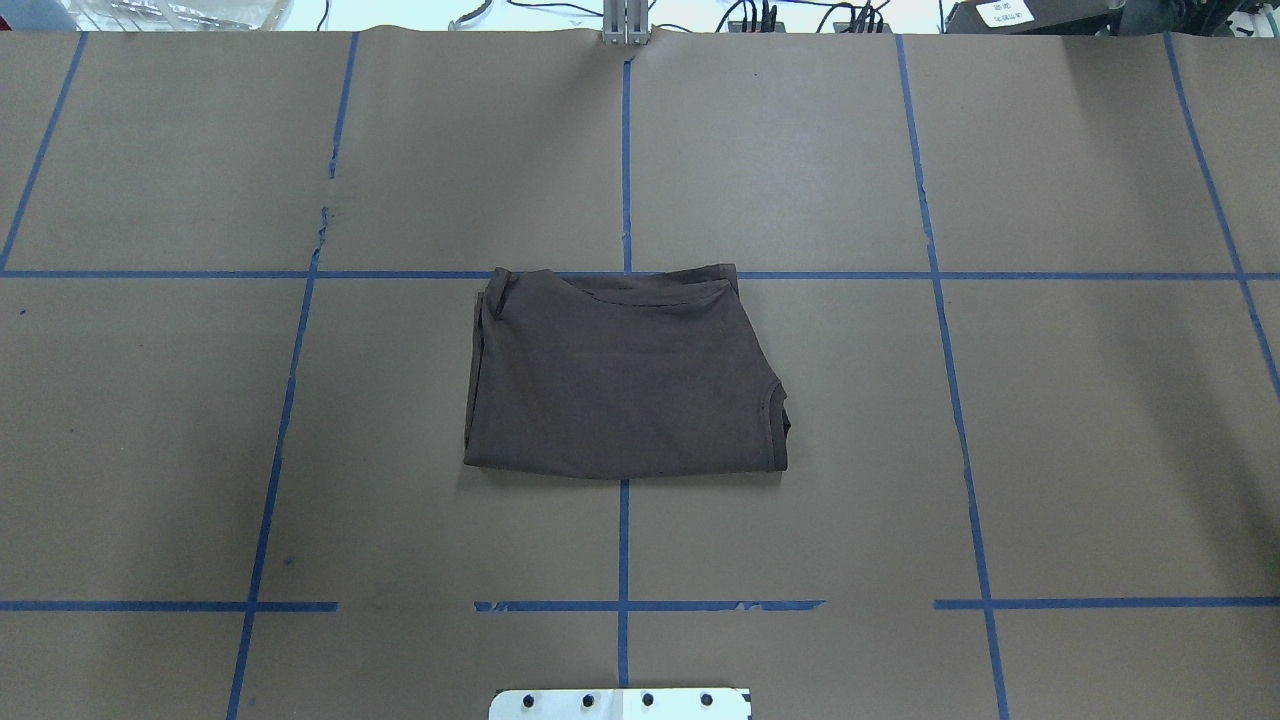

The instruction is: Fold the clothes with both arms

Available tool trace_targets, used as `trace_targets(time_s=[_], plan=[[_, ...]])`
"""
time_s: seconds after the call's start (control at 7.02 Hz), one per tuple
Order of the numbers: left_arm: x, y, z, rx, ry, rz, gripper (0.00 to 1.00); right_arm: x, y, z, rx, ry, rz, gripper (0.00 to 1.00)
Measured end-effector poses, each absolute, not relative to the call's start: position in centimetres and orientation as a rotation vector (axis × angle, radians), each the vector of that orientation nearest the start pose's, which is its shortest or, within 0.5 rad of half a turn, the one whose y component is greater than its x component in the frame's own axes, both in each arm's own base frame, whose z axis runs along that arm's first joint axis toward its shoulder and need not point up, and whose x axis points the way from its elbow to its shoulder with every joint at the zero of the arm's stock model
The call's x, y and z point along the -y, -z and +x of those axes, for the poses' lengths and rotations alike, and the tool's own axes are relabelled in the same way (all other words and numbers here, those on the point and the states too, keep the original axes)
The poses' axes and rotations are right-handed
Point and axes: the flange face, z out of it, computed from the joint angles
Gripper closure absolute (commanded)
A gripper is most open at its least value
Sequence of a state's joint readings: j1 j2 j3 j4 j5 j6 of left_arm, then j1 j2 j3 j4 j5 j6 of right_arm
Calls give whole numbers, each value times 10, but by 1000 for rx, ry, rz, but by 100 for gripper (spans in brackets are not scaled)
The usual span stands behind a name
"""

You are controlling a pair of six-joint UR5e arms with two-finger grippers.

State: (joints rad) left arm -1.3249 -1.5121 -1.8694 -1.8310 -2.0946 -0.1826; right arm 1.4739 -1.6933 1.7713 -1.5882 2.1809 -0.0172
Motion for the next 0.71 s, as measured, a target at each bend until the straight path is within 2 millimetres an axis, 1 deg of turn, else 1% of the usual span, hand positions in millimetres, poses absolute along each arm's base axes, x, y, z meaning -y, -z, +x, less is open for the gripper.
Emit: trace_targets(time_s=[0.14,0.29,0.43,0.57,0.71], plan=[[489,-555,11,-634,-147,311,0,431,-650,46,639,93,8,0],[483,-577,-8,-688,-131,254,0,422,-658,52,680,71,-1,0],[476,-599,-28,-722,-138,189,0,417,-661,55,700,58,-6,0],[469,-616,-48,-742,-148,132,0,415,-663,56,705,49,-10,0],[462,-625,-58,-753,-157,93,0,414,-663,56,705,45,-11,0]])
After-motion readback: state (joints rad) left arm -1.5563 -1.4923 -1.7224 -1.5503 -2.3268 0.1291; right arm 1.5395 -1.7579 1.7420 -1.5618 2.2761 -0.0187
